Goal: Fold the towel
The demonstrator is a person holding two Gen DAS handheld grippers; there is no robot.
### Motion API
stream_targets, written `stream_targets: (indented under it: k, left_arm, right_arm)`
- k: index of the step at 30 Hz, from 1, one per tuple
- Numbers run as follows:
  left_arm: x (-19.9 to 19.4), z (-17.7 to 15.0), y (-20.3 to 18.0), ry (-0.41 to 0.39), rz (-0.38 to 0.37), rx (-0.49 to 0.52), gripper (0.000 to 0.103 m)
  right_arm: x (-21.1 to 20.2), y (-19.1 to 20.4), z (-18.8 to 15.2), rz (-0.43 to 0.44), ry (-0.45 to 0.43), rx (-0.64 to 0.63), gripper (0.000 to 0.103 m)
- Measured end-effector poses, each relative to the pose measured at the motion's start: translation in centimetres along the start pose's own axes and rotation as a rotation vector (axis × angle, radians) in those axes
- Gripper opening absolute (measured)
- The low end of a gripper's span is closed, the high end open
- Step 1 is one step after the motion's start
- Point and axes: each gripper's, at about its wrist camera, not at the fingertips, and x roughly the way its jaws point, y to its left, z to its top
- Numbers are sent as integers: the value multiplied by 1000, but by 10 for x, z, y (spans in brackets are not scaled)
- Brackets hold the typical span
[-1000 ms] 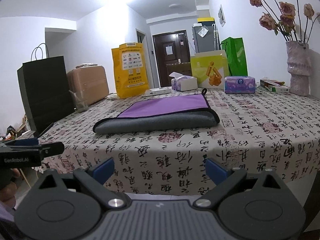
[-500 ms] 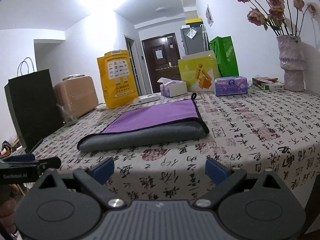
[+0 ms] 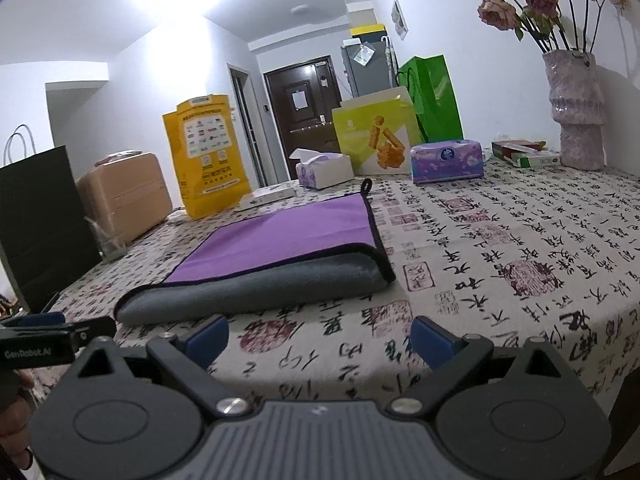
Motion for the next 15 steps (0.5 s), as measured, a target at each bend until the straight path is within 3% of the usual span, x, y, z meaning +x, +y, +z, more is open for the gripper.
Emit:
stream_targets:
  k: [15]
  left_arm:
    - [47,17,6,37,-59,53,102]
  right_arm:
    - [41,-11,19,-22,22,2,94]
